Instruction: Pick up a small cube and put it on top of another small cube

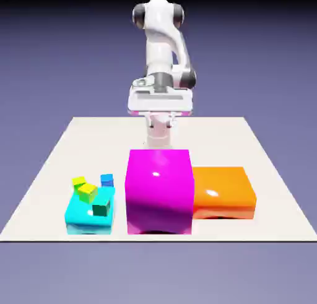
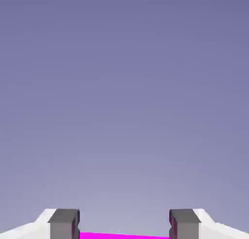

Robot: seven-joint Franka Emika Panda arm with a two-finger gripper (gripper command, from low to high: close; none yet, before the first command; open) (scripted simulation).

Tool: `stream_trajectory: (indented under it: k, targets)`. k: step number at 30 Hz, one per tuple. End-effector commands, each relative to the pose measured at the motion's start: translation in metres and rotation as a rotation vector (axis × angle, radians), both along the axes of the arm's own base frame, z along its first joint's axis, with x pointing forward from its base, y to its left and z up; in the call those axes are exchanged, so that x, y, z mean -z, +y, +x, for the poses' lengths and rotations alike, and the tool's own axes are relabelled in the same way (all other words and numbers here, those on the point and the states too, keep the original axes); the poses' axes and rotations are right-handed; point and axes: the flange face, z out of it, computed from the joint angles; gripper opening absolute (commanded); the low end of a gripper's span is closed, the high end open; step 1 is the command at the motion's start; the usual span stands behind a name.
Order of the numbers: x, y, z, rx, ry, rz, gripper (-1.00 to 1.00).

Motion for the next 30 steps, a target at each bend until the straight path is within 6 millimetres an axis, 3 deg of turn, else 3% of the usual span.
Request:
stream_trajectory:
  k: [1,4,8,12,16,17,18,24,25,26,30]
  targets:
    - [0.016,-0.020,0.003,0.066,0.064,0.040,0.00]
    - [0.065,-0.077,0.001,0.267,0.250,0.162,0.00]
    - [0.130,-0.147,-0.023,0.542,0.483,0.333,0.00]
    - [0.191,-0.205,-0.068,0.821,0.695,0.515,0.00]
    - [0.243,-0.248,-0.129,1.101,0.886,0.708,0.00]
    - [0.253,-0.255,-0.144,1.164,0.926,0.753,0.00]
    - [0.253,-0.255,-0.144,1.164,0.926,0.753,0.00]
    - [0.319,-0.236,-0.148,1.164,0.926,0.753,0.00]
    - [0.319,-0.236,-0.148,1.164,0.926,0.753,-1.00]
    - [0.319,-0.236,-0.148,1.164,0.926,0.753,-1.00]
    - [0.272,-0.250,-0.143,1.161,0.924,0.755,-1.00]
